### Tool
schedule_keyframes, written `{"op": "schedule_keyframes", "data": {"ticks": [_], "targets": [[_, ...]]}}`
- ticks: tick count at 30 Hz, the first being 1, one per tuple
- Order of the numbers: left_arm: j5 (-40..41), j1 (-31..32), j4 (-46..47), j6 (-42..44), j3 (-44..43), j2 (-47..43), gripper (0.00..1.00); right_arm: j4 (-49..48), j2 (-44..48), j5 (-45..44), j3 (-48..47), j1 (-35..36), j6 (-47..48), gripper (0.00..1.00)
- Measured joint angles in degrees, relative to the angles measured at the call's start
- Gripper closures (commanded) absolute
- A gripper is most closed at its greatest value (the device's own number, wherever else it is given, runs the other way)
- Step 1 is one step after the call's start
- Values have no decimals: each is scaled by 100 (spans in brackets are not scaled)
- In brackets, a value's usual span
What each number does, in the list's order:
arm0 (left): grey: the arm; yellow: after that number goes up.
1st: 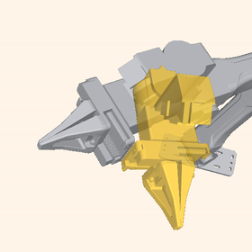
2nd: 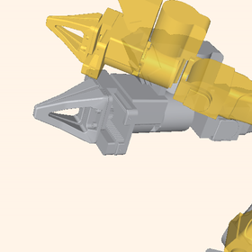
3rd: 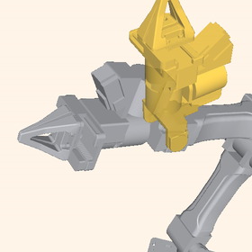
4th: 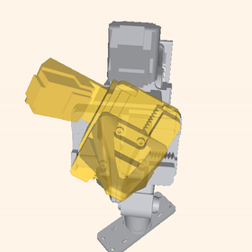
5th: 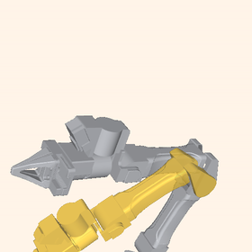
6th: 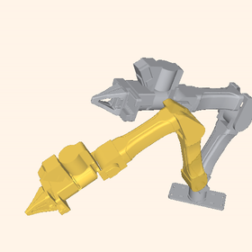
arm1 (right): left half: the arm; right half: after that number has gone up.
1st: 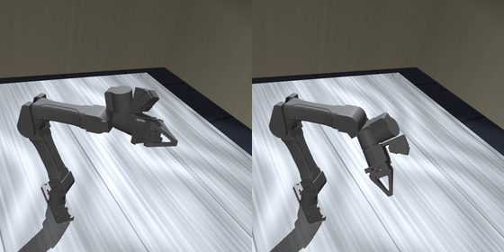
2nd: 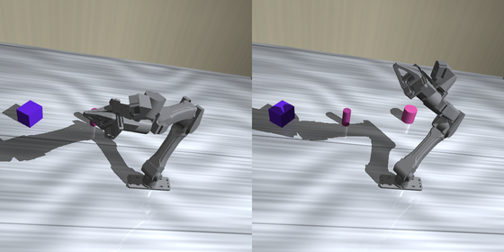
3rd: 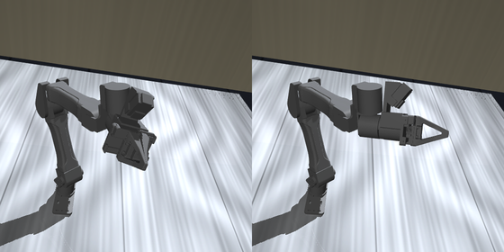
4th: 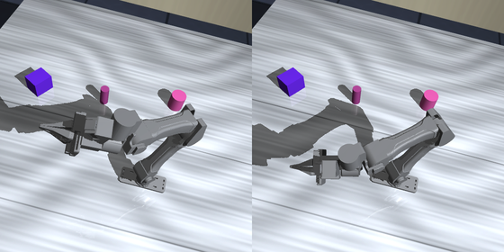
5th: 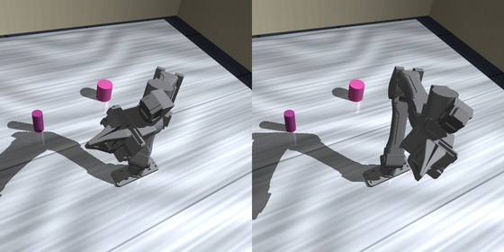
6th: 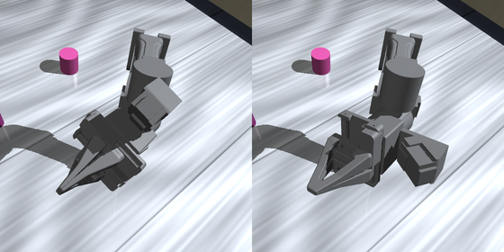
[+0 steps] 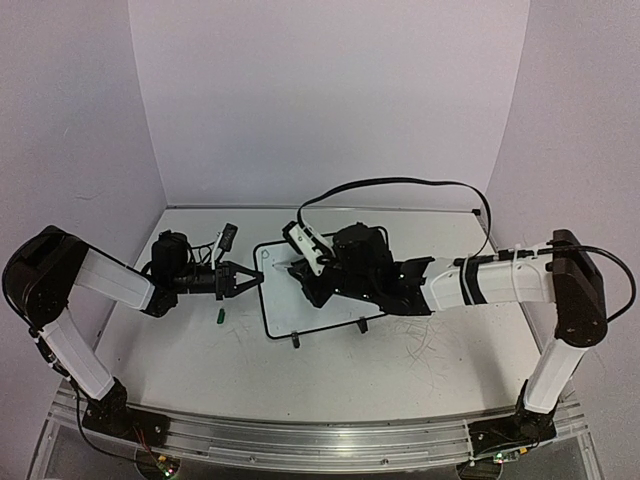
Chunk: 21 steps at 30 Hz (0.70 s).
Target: Write a sentence on the whiteboard
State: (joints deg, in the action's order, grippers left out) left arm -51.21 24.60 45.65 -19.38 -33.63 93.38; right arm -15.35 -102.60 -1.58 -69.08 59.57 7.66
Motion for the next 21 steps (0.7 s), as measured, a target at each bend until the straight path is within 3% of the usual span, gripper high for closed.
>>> {"op": "schedule_keyframes", "data": {"ticks": [21], "targets": [[33, 0, -17, 4, 0, 0, 100, 35, -19, -175, 79, 43, -4, 100]]}}
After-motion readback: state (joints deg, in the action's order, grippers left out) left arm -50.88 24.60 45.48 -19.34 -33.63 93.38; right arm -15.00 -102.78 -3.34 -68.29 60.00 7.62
